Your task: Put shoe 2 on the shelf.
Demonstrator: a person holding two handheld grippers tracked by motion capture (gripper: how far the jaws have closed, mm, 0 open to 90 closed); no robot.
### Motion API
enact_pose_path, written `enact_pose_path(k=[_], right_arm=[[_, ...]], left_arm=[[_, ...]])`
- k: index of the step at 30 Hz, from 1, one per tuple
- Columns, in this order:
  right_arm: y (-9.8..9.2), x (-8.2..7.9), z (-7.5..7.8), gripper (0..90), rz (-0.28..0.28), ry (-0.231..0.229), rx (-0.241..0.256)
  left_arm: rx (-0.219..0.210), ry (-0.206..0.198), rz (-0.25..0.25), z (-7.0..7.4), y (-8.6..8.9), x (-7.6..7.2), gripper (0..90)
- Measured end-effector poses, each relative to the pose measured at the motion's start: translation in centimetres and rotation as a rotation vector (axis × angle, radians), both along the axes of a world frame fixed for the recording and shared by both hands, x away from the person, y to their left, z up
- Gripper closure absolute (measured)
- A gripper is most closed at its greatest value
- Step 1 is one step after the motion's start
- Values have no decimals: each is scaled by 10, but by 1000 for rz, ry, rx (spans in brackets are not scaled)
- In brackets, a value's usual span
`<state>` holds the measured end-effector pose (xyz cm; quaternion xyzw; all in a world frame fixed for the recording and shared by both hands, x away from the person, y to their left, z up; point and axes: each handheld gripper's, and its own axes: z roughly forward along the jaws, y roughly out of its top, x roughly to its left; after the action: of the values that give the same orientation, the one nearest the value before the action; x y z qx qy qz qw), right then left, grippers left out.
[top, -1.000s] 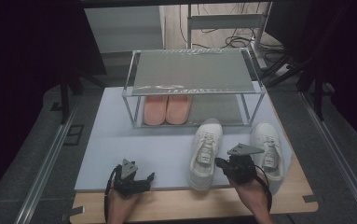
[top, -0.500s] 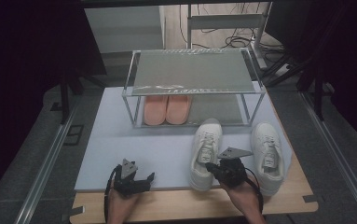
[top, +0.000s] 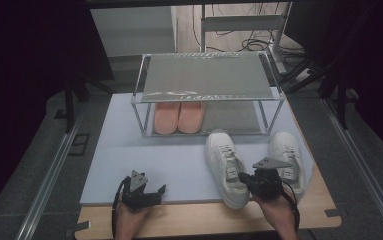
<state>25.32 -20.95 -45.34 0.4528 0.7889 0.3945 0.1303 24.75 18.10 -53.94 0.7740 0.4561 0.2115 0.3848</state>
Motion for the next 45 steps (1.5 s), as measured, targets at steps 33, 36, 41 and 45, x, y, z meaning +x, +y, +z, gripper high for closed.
enact_pose_path(k=[33,36,41,45], right_arm=[[6,43,4,775,-73,57,-51],[3,45,3,794,-83,85,-6],[-2,47,4,800,-91,130,91],[-3,48,5,804,-93,154,144]], left_arm=[[0,0,0,0,0,0,105],[1,1,0,0,0,0,106],[1,1,0,0,0,0,106],[0,1,0,0,0,0,105]])
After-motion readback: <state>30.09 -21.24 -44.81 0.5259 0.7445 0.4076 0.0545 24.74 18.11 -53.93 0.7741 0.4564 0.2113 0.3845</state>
